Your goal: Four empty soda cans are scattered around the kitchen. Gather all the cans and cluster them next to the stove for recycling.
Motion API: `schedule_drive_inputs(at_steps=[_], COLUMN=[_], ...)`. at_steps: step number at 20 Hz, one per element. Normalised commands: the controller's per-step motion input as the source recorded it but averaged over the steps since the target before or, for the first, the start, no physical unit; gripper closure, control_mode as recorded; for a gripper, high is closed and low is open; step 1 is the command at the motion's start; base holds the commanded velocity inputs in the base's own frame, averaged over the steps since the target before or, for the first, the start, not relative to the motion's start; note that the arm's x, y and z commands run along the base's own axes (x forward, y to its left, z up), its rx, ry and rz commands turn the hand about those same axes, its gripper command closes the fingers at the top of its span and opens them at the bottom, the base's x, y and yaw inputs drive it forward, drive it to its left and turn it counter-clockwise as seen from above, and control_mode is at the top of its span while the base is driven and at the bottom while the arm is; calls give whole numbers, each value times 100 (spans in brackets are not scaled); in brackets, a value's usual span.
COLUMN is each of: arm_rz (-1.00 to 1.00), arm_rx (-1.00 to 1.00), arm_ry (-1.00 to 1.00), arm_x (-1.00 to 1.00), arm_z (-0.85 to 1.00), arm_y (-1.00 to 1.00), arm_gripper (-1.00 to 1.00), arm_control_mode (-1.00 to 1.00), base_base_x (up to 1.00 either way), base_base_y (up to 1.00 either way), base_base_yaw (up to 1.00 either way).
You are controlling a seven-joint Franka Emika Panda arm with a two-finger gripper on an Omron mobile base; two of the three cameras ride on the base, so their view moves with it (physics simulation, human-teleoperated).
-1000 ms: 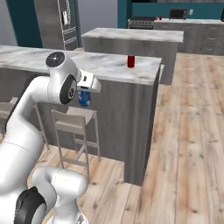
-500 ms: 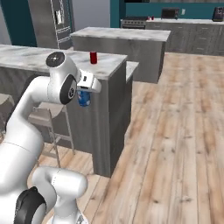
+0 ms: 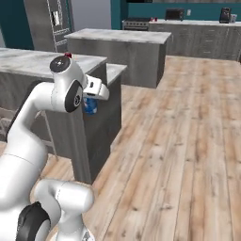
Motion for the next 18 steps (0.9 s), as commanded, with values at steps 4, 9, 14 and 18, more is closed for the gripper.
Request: schedule_drive_inputs(at_steps=[4, 9, 14, 18], arm_rz=[0, 0, 0, 0], arm_rx=[0, 0, 0, 0], arm_ry=[0, 0, 0, 0], arm_x=[0, 0, 0, 0], arm_z=[0, 0, 0, 0], arm_y=[0, 0, 0, 0], arm_gripper=[100, 100, 100, 100], arm_control_mode=[100, 100, 100, 100], base_base_x=[80, 97, 100, 100], base_base_y=[-49, -41, -47, -49], base_base_yaw=[0, 1, 1, 0])
